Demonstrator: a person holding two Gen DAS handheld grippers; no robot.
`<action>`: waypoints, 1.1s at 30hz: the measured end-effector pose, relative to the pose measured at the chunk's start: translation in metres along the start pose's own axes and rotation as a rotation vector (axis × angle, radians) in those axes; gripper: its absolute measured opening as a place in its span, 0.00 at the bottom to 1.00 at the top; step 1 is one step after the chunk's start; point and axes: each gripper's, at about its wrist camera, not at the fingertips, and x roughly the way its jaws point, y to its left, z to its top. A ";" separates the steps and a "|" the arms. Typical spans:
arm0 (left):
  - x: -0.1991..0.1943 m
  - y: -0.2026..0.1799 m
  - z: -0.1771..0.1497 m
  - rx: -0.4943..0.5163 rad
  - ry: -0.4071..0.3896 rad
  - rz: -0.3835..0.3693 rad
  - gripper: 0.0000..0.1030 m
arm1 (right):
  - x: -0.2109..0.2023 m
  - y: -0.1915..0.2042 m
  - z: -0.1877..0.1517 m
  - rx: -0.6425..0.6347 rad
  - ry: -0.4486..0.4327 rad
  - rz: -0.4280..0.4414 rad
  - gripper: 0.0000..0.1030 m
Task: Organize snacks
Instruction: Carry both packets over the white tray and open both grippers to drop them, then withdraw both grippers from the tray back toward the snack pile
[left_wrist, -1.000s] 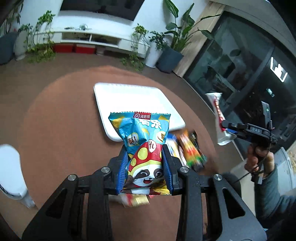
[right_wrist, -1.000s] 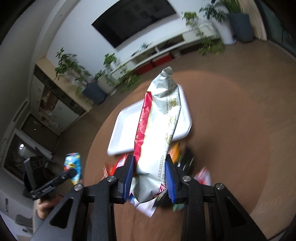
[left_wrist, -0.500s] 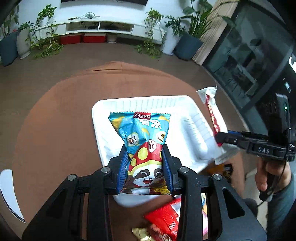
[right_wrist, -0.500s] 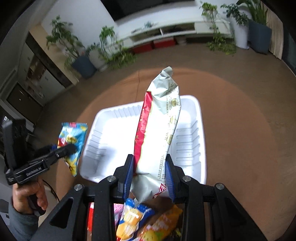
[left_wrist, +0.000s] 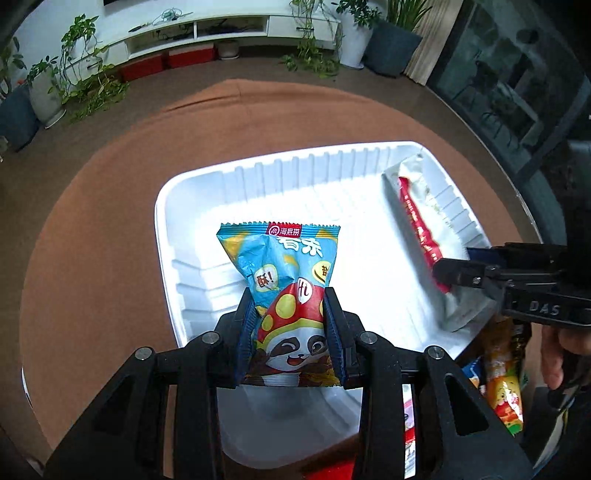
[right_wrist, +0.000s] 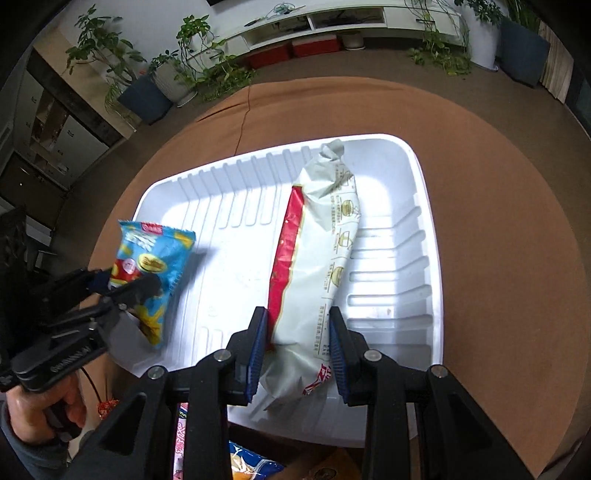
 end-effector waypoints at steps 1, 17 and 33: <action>0.002 0.000 0.000 0.001 0.001 0.003 0.32 | 0.001 0.000 0.002 -0.002 0.003 -0.003 0.34; -0.064 0.018 -0.021 -0.038 -0.138 0.007 0.85 | -0.054 -0.002 -0.017 0.069 -0.116 0.074 0.72; -0.167 0.029 -0.188 -0.071 -0.278 0.002 1.00 | -0.142 -0.011 -0.203 0.166 -0.369 0.353 0.95</action>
